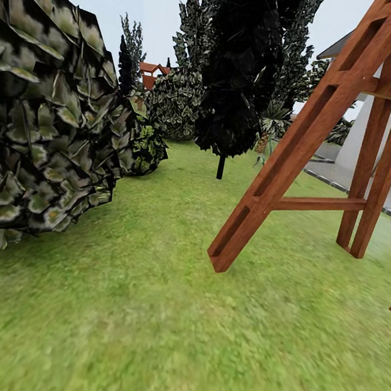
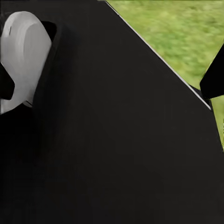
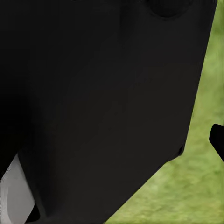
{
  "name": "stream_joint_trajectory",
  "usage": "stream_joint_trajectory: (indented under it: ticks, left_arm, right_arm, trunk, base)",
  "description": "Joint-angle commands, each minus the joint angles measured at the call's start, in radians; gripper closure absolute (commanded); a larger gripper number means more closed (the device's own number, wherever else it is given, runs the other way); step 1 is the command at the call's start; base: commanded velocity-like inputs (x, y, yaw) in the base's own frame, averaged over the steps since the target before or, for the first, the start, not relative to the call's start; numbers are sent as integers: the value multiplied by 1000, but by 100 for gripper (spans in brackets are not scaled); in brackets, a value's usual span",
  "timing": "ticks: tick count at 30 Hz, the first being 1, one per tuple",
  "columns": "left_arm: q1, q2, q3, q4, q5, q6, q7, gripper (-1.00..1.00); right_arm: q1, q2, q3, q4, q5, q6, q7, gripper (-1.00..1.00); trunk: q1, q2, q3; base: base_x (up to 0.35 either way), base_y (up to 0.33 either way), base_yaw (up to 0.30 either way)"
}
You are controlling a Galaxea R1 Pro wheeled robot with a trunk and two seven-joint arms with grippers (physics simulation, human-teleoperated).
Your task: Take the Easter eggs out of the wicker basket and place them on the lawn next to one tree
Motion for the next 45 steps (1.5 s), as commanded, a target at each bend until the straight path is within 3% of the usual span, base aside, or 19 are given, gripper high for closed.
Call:
stream_joint_trajectory:
  ticks: [1,3,7,16,21,27,45]
  left_arm:
    - [1,0,0,-28,2,-1,-1,-100]
    - [1,4,-1,-74,0,-2,-2,-100]
    - [1,7,-7,-79,-7,1,-2,-100]
    - [1,8,-7,-73,-8,0,5,-100]
    - [1,6,-2,-9,-3,2,2,-100]
    - [1,9,-3,5,-6,2,1,-100]
    - [1,7,-2,6,-3,8,1,-100]
  right_arm:
    - [-1,0,0,-8,1,-2,1,-100]
    - [-1,0,-1,-63,1,-2,3,-100]
    - [-1,-1,6,-101,8,-3,3,-100]
    - [-1,-1,13,-105,14,-4,9,-100]
    - [-1,0,15,-80,14,0,8,-100]
    - [-1,-1,13,-67,13,-2,6,-100]
    - [-1,2,17,-66,17,-1,6,-100]
  trunk:
    - [0,0,-1]
    - [0,0,-1]
    - [0,0,-1]
    - [0,0,-1]
    - [0,0,-1]
    - [0,0,-1]
    - [0,0,-1]
  base:
    - [0,0,0]
    - [0,0,0]
    - [0,0,0]
    - [0,0,0]
    - [0,0,0]
    - [17,0,0]
    - [316,0,64]
